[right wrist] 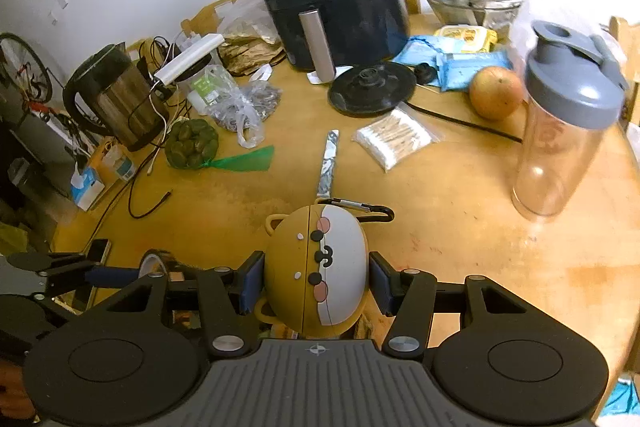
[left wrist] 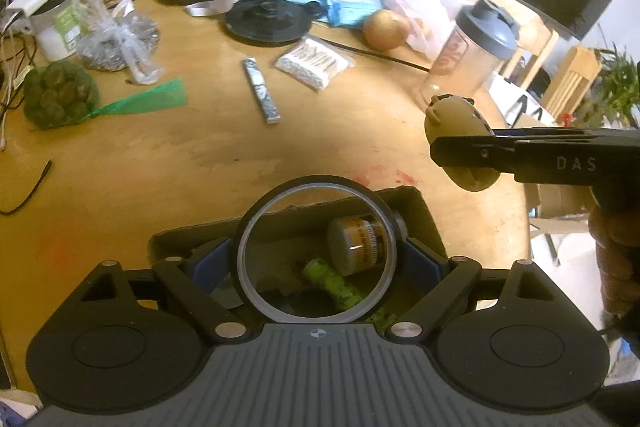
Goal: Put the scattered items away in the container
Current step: 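Carry the tape ring and yellow dog case in both grippers over the box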
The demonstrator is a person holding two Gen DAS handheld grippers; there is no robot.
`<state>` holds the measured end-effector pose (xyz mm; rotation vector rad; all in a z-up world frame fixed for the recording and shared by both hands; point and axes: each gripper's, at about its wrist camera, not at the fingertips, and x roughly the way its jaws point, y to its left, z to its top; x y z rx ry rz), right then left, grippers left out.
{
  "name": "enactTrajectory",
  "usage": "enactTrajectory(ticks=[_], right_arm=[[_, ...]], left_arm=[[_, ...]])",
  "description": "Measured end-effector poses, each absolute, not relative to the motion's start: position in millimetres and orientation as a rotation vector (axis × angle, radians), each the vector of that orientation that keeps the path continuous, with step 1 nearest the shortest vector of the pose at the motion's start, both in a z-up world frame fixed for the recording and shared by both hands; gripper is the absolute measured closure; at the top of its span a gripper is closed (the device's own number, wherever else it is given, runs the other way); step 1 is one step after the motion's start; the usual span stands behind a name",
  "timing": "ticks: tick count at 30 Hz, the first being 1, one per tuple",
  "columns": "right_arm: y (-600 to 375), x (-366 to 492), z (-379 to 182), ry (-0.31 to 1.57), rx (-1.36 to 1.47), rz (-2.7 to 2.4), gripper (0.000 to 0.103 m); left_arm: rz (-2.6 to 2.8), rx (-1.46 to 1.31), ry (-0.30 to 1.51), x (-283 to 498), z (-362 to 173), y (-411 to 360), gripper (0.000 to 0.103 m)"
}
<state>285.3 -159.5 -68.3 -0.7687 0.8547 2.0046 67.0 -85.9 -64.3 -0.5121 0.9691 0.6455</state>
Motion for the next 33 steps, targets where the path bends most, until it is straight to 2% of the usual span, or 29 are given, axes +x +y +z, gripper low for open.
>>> enactTrajectory(ticks=[7, 12, 21, 33], right_arm=[[-170.3, 299.7, -63.7, 0.856, -0.749, 1.997, 0.046], [-174.4, 304.8, -64.2, 0.859, -0.745, 1.999, 0.046], [-182.7, 304.3, -65.8, 0.857, -0.756, 2.024, 0.046], [-197.8, 286.0, -72.8, 0.833, -0.817, 2.078, 0.046]], left_arm=[[0.605, -0.439, 0.979, 81.1, -66.1, -99.6, 0.011], [0.63, -0.41, 0.964, 81.9, -67.2, -104.8, 0.0], [0.697, -0.412, 0.89, 65.9, -55.4, -103.8, 0.0], [0.781, -0.415, 0.915, 43.4, -50.9, -102.6, 0.0]])
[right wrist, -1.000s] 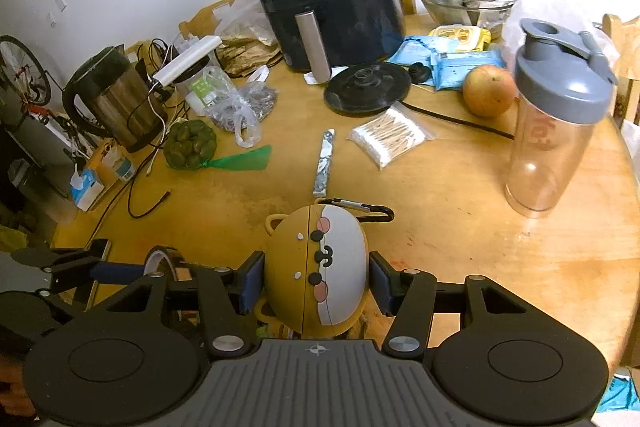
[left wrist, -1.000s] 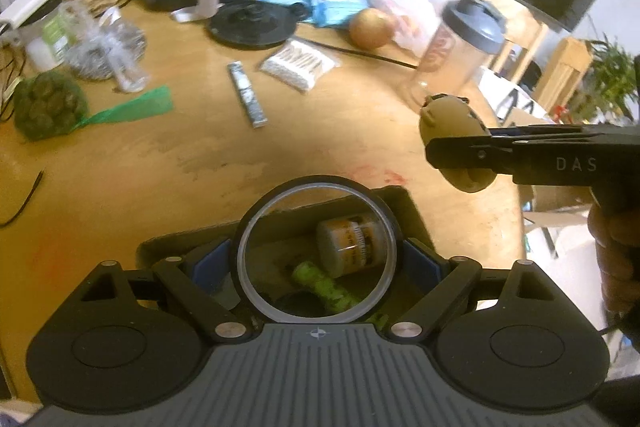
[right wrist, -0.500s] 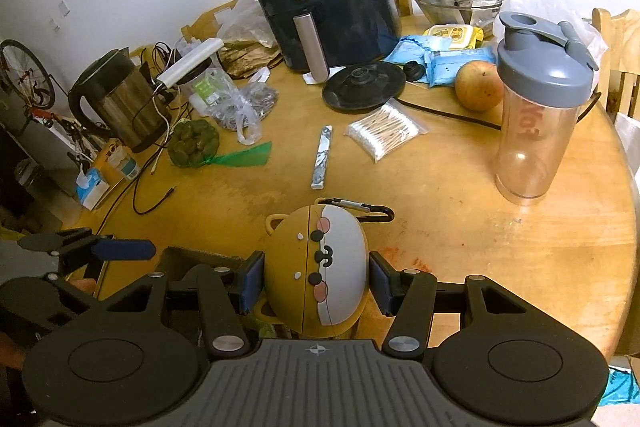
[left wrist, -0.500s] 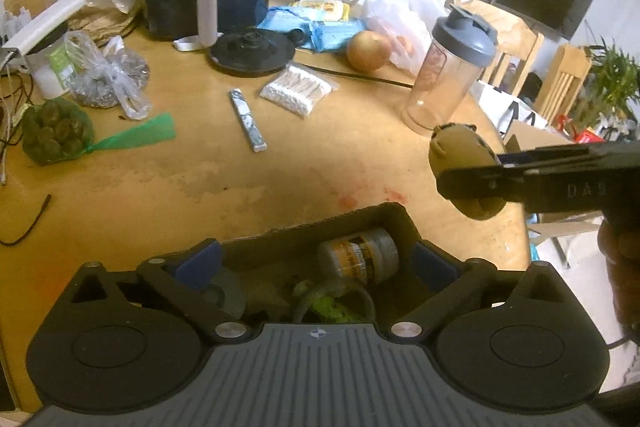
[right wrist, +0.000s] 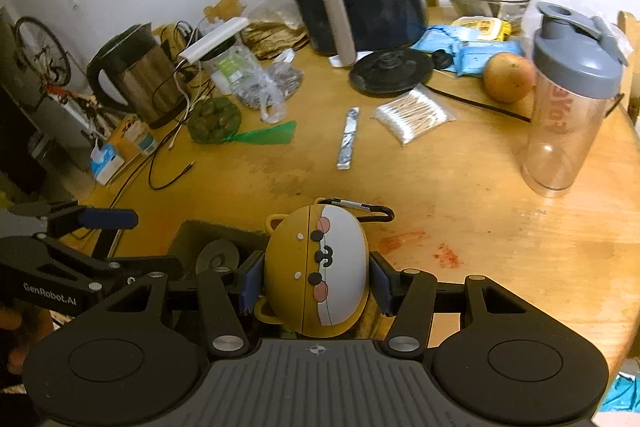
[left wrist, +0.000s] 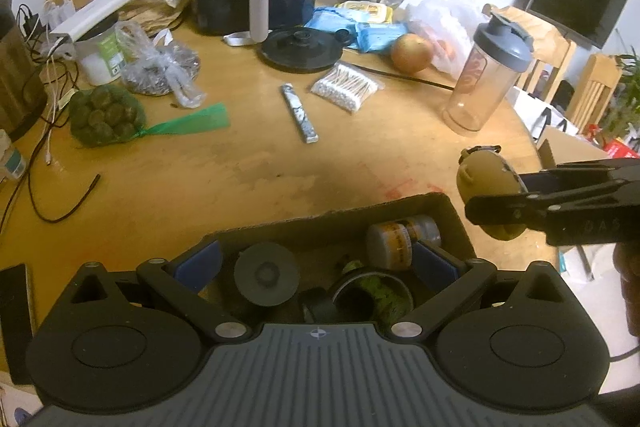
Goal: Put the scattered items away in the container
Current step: 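Carry the tape ring and yellow dog case in both grippers over the box, then open both grippers to drop the ring and dog case into the box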
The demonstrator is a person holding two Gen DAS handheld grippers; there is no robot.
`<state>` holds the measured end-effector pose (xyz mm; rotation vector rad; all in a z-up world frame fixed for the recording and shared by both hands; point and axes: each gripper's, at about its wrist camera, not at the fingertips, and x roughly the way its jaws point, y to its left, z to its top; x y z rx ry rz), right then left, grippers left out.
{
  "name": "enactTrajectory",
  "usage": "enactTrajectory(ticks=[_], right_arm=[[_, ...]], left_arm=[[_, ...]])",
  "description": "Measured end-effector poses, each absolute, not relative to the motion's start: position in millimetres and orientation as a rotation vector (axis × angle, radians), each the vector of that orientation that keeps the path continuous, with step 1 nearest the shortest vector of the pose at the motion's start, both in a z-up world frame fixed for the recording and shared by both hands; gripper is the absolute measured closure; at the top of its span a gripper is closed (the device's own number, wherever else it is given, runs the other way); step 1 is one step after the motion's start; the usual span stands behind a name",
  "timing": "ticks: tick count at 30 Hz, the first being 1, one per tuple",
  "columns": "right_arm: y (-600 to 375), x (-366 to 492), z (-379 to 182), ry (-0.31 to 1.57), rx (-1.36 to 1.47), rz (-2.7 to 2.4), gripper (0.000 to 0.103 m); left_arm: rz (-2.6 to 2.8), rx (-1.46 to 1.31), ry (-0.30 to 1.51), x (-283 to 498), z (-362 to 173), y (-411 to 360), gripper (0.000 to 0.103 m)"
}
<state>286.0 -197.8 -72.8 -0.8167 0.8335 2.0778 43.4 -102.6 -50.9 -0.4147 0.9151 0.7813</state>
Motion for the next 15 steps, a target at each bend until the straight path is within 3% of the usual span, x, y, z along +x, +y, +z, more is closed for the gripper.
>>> enactTrajectory(ticks=[12, 13, 15], right_arm=[[-218.9, 262.6, -85.3, 0.802, -0.916, 2.114, 0.045], [-220.6, 261.0, -86.4, 0.791, -0.925, 2.114, 0.043], [-222.8, 259.3, -87.8, 0.77, -0.941, 2.107, 0.029]], left_arm=[[0.823, -0.455, 0.927, 29.8, -48.0, -96.4, 0.0], [0.824, -0.459, 0.925, 29.1, -48.0, -95.8, 0.0], [0.827, -0.468, 0.919, 28.1, -48.0, -95.4, 0.0]])
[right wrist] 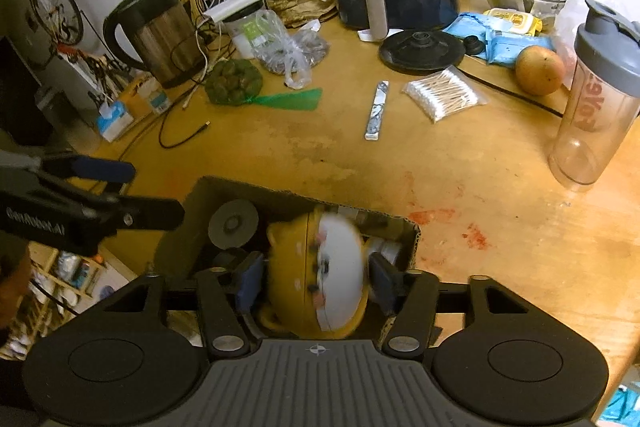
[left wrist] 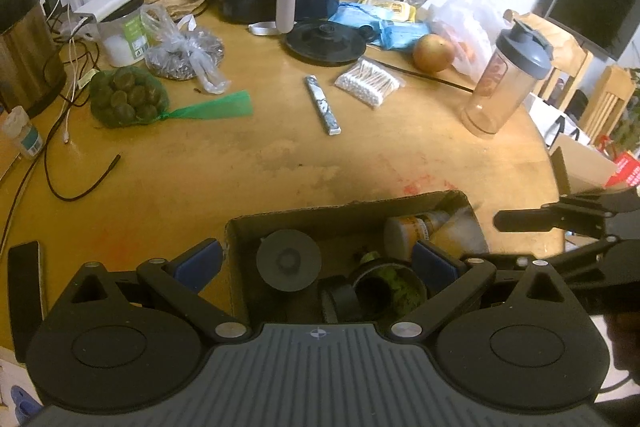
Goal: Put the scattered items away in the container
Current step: 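Open both grippers to drop the ring and dog case into the box, then withdraw both grippers from the box, left gripper toward the marble-patterned strip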
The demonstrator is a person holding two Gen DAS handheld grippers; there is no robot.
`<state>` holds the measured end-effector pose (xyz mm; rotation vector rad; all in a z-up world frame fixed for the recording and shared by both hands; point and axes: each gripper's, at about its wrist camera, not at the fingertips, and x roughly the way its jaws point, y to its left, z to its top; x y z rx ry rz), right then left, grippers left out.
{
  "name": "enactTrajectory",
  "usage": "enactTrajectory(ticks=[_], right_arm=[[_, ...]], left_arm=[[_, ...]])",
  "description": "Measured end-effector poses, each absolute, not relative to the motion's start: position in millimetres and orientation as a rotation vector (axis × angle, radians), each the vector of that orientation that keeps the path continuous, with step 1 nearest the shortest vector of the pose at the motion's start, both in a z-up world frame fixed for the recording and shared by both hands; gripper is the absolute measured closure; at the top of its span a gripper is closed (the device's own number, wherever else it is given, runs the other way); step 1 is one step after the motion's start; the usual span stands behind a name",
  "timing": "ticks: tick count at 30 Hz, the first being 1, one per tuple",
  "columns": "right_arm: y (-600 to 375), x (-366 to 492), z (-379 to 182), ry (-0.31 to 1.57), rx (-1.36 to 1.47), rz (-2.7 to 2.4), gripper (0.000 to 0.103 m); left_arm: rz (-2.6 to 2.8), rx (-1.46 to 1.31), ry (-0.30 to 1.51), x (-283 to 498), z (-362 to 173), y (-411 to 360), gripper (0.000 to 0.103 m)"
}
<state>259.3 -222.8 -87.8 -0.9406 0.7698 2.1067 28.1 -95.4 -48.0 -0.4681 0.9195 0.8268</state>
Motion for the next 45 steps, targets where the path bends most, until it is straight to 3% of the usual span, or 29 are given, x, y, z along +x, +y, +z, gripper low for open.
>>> enactTrajectory(ticks=[2, 8, 45], right_arm=[[-222.1, 258.7, -87.6, 0.765, -0.94, 2.1, 0.013], [-215.7, 264.0, -86.4, 0.779, -0.914, 2.086, 0.003], [-137.4, 278.4, -29.3, 0.612, -0.638, 1.997, 0.0]], left_arm=[[0.822, -0.479, 0.919, 28.9, -48.8, -94.5, 0.0], [0.777, -0.483, 0.944, 35.4, -55.2, -96.1, 0.001], [0.834, -0.393, 0.786, 77.0, -11.1, -28.1, 0.001]])
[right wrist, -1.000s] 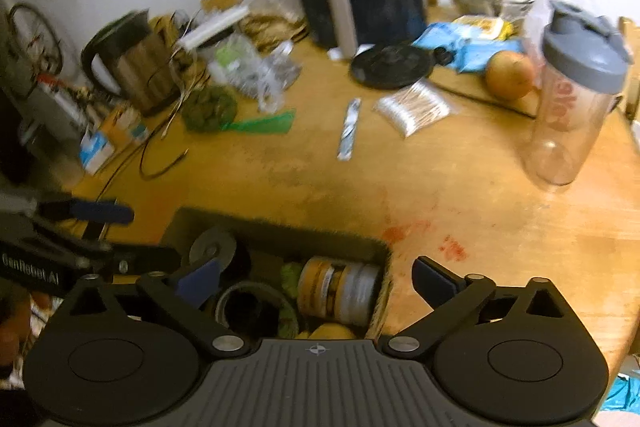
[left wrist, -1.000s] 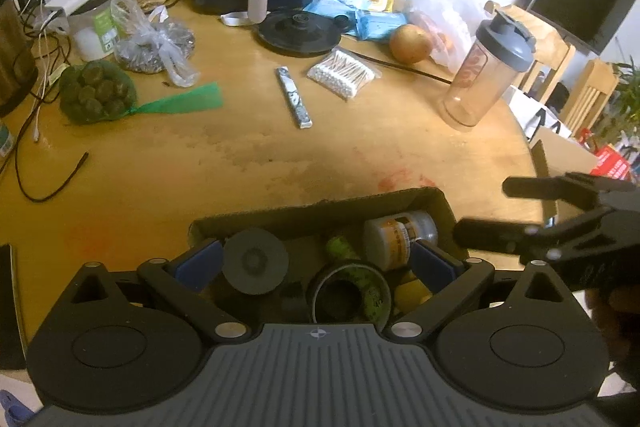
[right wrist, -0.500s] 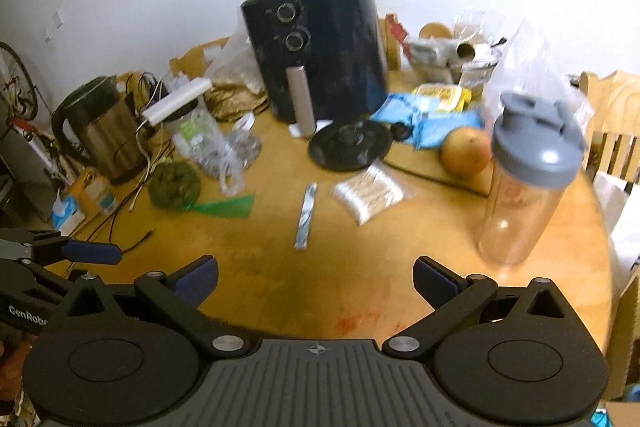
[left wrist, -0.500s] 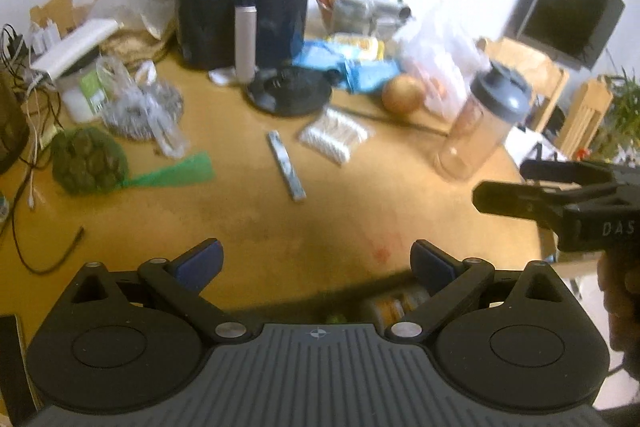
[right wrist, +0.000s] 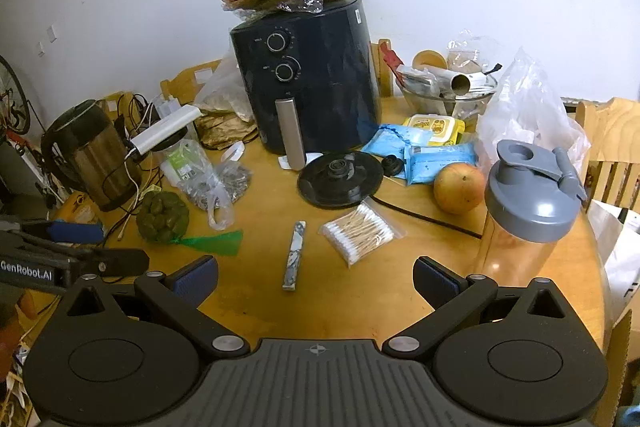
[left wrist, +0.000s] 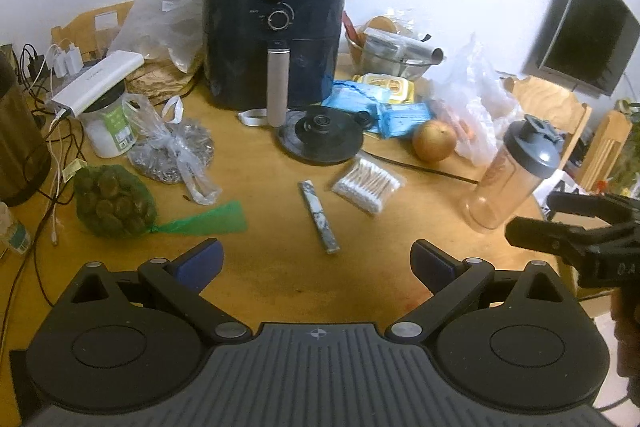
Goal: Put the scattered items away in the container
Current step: 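Withdraw both grippers from the box, left gripper toward the marble-patterned strip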
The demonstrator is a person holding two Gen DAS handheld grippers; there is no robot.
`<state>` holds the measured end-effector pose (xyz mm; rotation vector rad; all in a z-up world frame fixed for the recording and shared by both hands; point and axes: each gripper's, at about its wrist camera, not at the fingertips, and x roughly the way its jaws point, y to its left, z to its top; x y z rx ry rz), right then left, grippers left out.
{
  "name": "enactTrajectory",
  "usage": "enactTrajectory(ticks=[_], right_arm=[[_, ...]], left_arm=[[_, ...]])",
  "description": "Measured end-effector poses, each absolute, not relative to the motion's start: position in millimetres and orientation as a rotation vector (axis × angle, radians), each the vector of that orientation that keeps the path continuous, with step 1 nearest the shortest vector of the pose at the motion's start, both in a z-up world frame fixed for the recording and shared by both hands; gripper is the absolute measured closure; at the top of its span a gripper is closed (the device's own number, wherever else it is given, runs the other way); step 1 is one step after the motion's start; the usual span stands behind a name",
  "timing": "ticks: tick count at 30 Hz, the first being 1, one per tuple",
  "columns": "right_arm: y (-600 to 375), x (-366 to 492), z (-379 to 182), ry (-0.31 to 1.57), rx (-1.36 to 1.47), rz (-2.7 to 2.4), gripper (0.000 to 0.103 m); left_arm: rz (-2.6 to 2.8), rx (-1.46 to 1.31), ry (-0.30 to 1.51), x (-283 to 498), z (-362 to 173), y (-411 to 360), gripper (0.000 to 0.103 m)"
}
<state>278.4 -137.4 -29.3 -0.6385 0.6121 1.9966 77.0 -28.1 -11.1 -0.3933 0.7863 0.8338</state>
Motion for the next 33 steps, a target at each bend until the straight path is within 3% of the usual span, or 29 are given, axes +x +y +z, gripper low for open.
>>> enactTrajectory(ticks=[7, 9, 33], right_arm=[[-137.9, 283.0, -43.9, 0.656, -0.64, 1.954, 0.0], [-138.5, 284.4, -47.6, 0.671, -0.639, 1.938, 0.0], [-139.8, 286.8, -61.3, 0.721, -0.668, 1.791, 0.0]], left_arm=[[0.772, -0.477, 0.809, 78.6, -25.4, -6.0, 0.002], [0.744, -0.479, 0.813, 82.6, -30.8, -1.0, 0.013], [0.726, -0.422, 0.962, 126.2, -73.4, 52.1, 0.013]])
